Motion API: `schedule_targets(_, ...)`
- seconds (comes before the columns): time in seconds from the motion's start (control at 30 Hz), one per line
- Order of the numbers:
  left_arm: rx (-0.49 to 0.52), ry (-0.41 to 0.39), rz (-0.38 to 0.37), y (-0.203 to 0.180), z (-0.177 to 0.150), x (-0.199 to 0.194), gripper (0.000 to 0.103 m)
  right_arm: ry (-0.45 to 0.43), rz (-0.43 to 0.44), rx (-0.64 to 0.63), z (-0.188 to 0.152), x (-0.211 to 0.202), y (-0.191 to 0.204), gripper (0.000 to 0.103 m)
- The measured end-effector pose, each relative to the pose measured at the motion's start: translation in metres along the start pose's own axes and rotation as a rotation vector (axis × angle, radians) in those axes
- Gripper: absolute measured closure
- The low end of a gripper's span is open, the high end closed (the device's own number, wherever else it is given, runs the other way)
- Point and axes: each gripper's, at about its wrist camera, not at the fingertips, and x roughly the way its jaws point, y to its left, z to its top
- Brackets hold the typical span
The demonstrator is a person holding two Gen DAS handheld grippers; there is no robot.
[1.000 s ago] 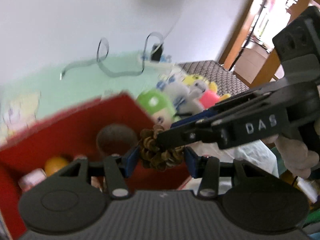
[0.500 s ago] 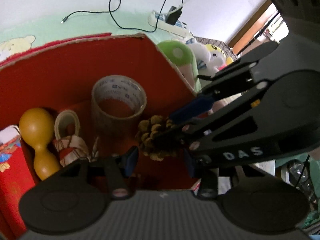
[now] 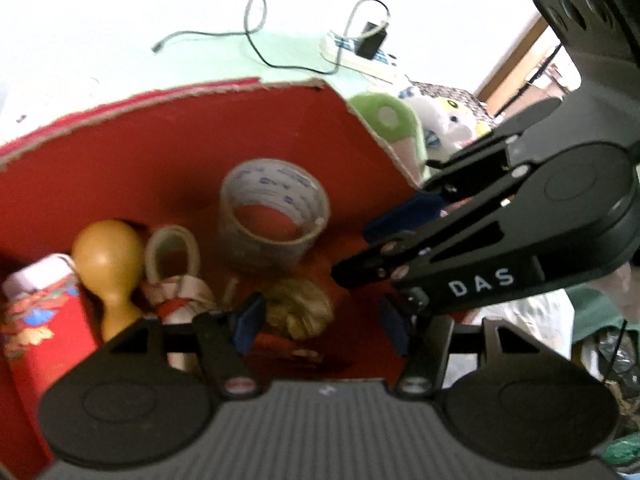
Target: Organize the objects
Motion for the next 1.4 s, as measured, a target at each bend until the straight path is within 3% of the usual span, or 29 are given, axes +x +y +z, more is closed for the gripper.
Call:
schedule_targets(0.33, 0.016, -0.041, 0.246, 0.017, 0.002, -0.022, 0.04, -0.087, 0.043, 0.061, 0.004, 0.005, 0.009, 0.069)
schedule_targets(0.47, 0.02, -0.03, 0.363, 0.026, 0.0, -0.026, 0.04, -0.075, 0.078, 0.102, 0.008, 0.014, 0.012, 0.069)
schedule_targets(0.67, -0.014, 0.0, 0.452, 0.039, -0.001, -0.023, 0.04, -0.024, 0.051, 0.129, 0.014, 0.043, 0.021, 0.07)
schedule_targets(0.93, -0.012, 0.017, 0.497, 0.039, 0.002, -0.019, 0.035, 0.043, 0.029, 0.119, 0.01, 0.065, 0.023, 0.071)
schedule_targets(1.0, -0.017, 0.018, 0.501, 0.04, 0.003, -0.018, 0.034, 0.054, 0.012, 0.096, 0.009, 0.064, 0.025, 0.078)
schedule_targets(1.13, -0.025, 0.019, 0.505, 0.04, 0.005, -0.017, 0.033, 0.07, -0.025, 0.043, 0.005, 0.061, 0.032, 0.077)
schedule_targets(1.4, -0.047, 0.007, 0.546, 0.046, 0.011, -0.011, 0.028, -0.088, -0.085, 0.058, -0.009, 0.047, 0.038, 0.077)
